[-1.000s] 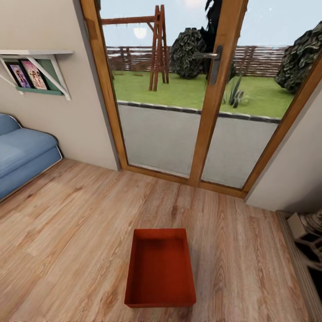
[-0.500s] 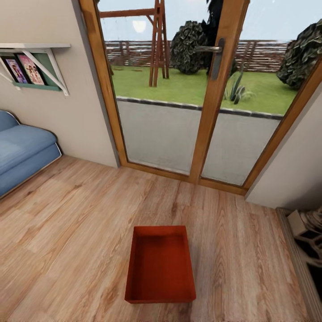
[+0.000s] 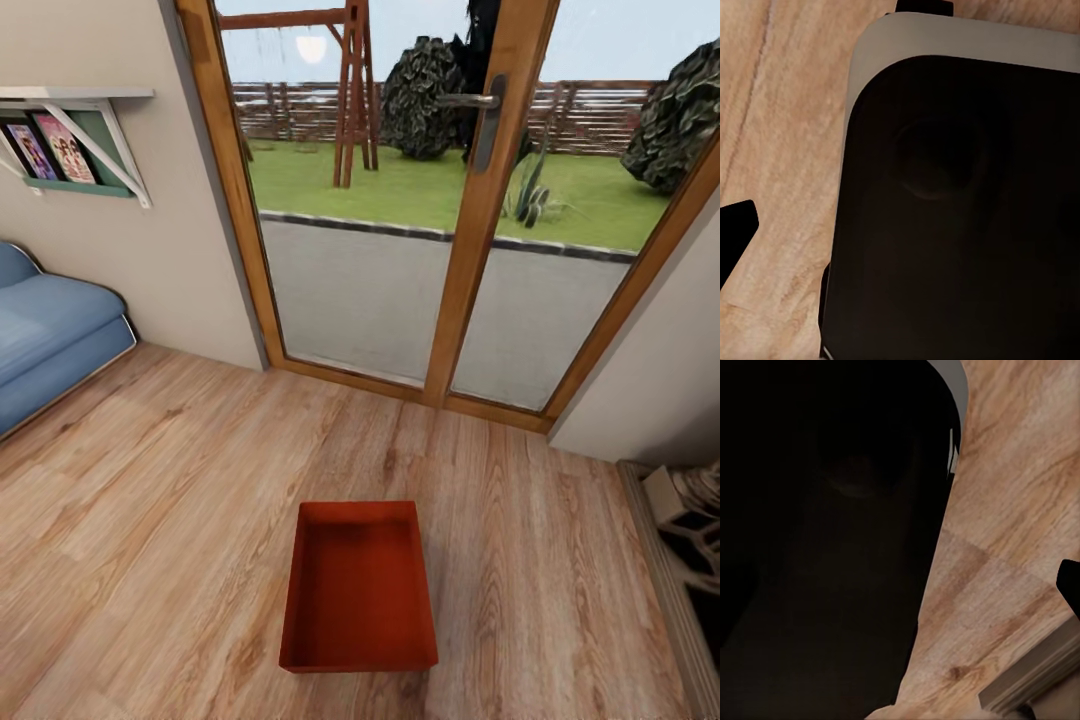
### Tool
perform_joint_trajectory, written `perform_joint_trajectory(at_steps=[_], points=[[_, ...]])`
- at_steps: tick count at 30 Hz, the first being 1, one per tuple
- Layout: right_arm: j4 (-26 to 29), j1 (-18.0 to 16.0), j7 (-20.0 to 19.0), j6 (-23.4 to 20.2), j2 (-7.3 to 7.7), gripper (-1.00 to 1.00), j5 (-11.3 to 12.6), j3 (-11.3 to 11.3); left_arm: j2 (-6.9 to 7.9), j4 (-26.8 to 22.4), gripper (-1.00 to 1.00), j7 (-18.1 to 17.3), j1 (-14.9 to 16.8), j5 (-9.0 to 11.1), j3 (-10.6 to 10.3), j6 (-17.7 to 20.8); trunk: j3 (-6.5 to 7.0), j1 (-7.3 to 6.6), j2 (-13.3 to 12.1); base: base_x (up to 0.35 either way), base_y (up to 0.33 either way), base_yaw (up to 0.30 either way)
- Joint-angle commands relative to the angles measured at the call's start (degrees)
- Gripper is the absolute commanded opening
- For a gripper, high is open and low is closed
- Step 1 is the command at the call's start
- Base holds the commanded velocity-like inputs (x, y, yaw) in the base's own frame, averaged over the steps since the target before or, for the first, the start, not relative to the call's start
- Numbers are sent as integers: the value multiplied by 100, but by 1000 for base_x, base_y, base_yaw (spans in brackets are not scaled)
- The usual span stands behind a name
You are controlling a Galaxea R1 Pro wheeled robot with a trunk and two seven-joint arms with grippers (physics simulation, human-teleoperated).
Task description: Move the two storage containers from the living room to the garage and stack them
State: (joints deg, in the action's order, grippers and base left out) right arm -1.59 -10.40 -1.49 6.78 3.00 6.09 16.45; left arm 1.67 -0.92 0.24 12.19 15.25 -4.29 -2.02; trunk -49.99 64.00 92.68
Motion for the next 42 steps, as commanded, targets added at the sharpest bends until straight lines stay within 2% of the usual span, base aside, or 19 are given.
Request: perform_joint_trajectory(at_steps=[1,13,22,23,24,27,28,29,30,33,35,36,38,39,40,42], points=[[-17,-6,-17,34,-1,100,63,46,0,4,100,2,3,49,-46,-18,-4,-1,2,0,0,0],[-17,-6,72,60,3,100,32,70,0,4,100,2,3,49,-46,-18,-4,-1,2,0,0,0],[45,-5,93,16,-61,100,67,25,17,-101,100,-18,3,69,-12,-15,-4,-1,2,0,0,0],[126,0,91,-32,-69,100,67,25,40,-279,100,-4,3,73,-8,-9,-4,-1,2,0,0,0],[369,3,74,-183,-77,100,72,19,85,-746,100,27,3,77,-4,16,-4,-1,2,0,0,0],[881,-14,70,-497,-57,100,84,-7,157,-1556,100,155,3,77,3,127,-4,-1,2,0,0,0],[1350,-42,77,-732,-44,100,110,-40,194,-2136,100,274,3,59,5,329,-4,-1,2,0,0,0],[1672,-90,85,-875,-46,100,126,-69,209,-2501,100,343,3,43,5,523,-4,-1,2,0,0,0],[2072,-212,109,-1036,-59,100,140,-108,220,-3072,100,450,3,24,6,872,-4,-1,2,0,0,0],[2403,-648,240,-1166,-97,100,158,-160,227,-3816,100,598,14,14,6,1395,-4,-1,2,0,0,0],[2479,-979,422,-1218,-146,100,168,-177,225,-4391,100,696,95,11,7,1891,-4,-1,2,0,0,0],[2495,-1092,504,-1236,-179,100,171,-181,224,-4515,100,714,140,9,7,2006,-4,-1,2,0,0,0],[2535,-1587,1057,-1270,-406,100,170,-190,208,-4932,100,814,501,11,7,2489,-4,-1,2,0,0,0],[2538,-1665,1183,-1258,-455,100,167,-191,204,-4972,100,834,587,17,7,2566,-4,-1,2,0,0,0],[2548,-1871,1506,-1220,-583,100,155,-193,193,-5013,100,885,820,38,4,2757,-4,-1,2,0,0,0],[2550,-2253,1757,-1188,-744,100,151,-194,149,-4775,100,927,1134,31,-2,2918,-4,-1,2,0,0,0]])
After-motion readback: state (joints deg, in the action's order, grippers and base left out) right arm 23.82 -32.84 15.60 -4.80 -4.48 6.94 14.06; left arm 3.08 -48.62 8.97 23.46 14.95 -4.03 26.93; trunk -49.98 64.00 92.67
